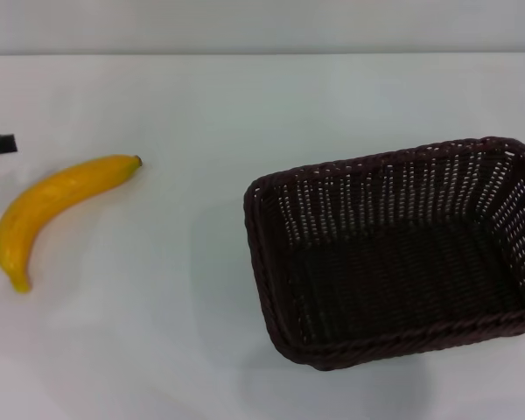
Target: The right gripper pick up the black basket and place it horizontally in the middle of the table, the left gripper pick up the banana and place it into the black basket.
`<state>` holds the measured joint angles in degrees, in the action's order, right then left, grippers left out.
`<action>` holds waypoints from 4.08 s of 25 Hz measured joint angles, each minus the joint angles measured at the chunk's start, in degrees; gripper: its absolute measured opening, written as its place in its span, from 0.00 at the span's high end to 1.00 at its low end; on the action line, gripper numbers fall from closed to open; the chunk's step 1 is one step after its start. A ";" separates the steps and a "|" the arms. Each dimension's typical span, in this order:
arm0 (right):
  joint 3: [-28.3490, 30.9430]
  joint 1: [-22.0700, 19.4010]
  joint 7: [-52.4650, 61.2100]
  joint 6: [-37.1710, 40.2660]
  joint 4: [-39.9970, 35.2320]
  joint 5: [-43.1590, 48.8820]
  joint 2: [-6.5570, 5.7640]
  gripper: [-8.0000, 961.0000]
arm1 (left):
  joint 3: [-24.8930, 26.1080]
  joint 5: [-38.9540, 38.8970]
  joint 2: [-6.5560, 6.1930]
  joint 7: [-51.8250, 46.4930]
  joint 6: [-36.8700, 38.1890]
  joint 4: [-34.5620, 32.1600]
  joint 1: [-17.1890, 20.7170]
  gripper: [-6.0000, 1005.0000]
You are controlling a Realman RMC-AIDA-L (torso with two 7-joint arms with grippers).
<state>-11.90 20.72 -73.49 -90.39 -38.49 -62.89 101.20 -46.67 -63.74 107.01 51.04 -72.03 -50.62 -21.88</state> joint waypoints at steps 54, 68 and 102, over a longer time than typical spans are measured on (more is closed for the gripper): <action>-0.57 1.35 2.07 3.31 1.40 -1.03 3.83 0.80 | -0.45 34.69 5.13 -3.14 -0.26 2.64 -13.68 0.41; -0.81 2.74 1.61 2.78 1.37 -1.01 4.23 0.80 | -1.16 15.09 5.02 2.53 -21.58 -6.43 -23.64 0.47; -3.44 5.54 -14.05 3.89 0.77 -5.59 9.50 0.80 | 0.53 -5.00 11.25 18.41 -15.33 -16.54 -13.15 0.12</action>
<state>-15.34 26.27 -87.54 -86.50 -37.72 -68.49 110.71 -46.14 -68.74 118.26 69.45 -87.36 -67.16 -35.03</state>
